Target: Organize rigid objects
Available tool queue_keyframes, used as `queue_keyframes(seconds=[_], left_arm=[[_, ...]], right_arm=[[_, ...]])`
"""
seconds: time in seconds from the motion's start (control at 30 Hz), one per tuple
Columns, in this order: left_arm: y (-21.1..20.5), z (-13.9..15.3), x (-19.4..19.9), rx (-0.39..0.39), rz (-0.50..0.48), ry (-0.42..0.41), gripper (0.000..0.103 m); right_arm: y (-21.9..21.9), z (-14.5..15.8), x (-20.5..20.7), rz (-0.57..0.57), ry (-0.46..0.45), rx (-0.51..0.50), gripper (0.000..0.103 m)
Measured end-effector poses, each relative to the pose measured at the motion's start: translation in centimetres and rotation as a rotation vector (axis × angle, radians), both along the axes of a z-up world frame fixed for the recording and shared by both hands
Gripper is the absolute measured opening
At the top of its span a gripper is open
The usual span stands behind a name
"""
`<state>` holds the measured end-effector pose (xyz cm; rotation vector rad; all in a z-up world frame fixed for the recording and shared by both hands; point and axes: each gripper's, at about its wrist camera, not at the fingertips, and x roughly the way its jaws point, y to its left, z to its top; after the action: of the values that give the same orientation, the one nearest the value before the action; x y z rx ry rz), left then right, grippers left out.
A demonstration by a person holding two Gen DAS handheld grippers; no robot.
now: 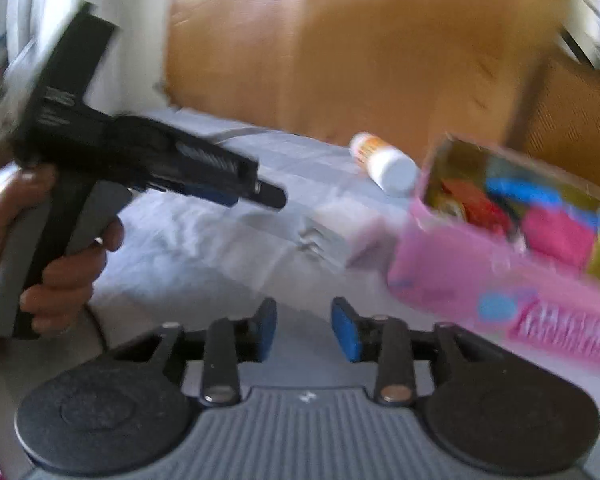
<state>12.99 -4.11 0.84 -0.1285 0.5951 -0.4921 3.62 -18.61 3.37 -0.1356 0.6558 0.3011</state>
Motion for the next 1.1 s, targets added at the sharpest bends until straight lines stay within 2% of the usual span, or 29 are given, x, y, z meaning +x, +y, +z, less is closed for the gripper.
queue_keyframes(seconds=[0.03, 0.07, 0.13, 0.23, 0.27, 0.3, 0.33, 0.37, 0.43, 0.5, 0.6, 0.67, 0.77, 0.83, 0.9, 0.93, 1.0, 1.1], left_arm=[[-1.0, 0.4, -0.2, 0.063, -0.026, -0.039, 0.089], [-2.0, 0.7, -0.6, 0.117, -0.043, -0.079, 0.092], [-3.7, 1.1, -0.9, 0.181, -0.094, -0.124, 0.092], [-6.2, 0.9, -0.9, 0.242, -0.159, -0.139, 0.092], [-6.9, 0.7, -0.8, 0.267, -0.169, -0.142, 0.087], [-7.6, 0.3, -0.5, 0.299, -0.167, -0.139, 0.069], [-8.2, -0.2, -0.1, 0.322, -0.164, -0.118, 0.056], [-8.3, -0.6, 0.4, 0.325, -0.157, -0.090, 0.052], [-7.3, -0.7, 0.6, 0.280, -0.147, -0.071, 0.051], [-6.7, -0.6, 0.1, 0.269, -0.165, -0.059, 0.050], [-5.1, -0.7, -2.2, 0.254, -0.248, -0.070, 0.050], [-4.5, -1.0, -4.2, 0.253, -0.363, -0.093, 0.050], [-4.4, -1.1, -7.1, 0.190, -0.604, -0.089, 0.050], [-4.9, -1.5, -8.8, 0.185, -0.708, -0.086, 0.052], [-5.1, -1.5, -9.7, 0.200, -0.704, -0.104, 0.057], [-4.8, -1.2, -9.6, 0.182, -0.687, -0.096, 0.057], [-3.0, -0.5, -8.6, 0.082, -0.632, -0.040, 0.057], [0.1, 0.3, -7.9, -0.086, -0.514, 0.074, 0.055]], right_arm=[[-0.5, -0.8, 0.2, -0.027, 0.020, 0.045, 0.039], [-1.1, -1.3, -0.3, -0.040, -0.020, 0.093, 0.043], [-1.8, -1.2, -0.5, -0.041, -0.033, 0.145, 0.048], [-3.0, -0.9, -0.6, -0.067, -0.014, 0.211, 0.050], [-3.2, -0.8, -0.7, -0.073, -0.011, 0.231, 0.049], [-3.2, -0.9, -0.9, -0.078, -0.010, 0.241, 0.049], [-3.4, -0.8, -0.9, -0.079, -0.011, 0.245, 0.049], [-3.4, -0.8, -0.9, -0.079, -0.013, 0.245, 0.049], [-3.5, -0.9, -0.7, -0.080, -0.022, 0.249, 0.049], [-3.9, -1.0, -0.7, -0.079, -0.027, 0.259, 0.049], [-5.6, -1.3, -2.4, -0.069, -0.038, 0.318, 0.049], [-7.6, -1.3, -4.0, -0.060, -0.033, 0.376, 0.049], [-11.2, -1.2, -5.8, -0.080, -0.037, 0.467, 0.048], [-12.3, -0.5, -7.3, -0.024, -0.073, 0.467, 0.048], [-11.8, 0.5, -8.8, 0.053, -0.125, 0.343, 0.048], [-11.3, 0.8, -9.4, 0.086, -0.144, 0.275, 0.048], [-10.6, 1.1, -10.3, 0.145, -0.142, 0.195, 0.048], [-10.1, 0.8, -11.0, 0.178, -0.111, 0.176, 0.050]])
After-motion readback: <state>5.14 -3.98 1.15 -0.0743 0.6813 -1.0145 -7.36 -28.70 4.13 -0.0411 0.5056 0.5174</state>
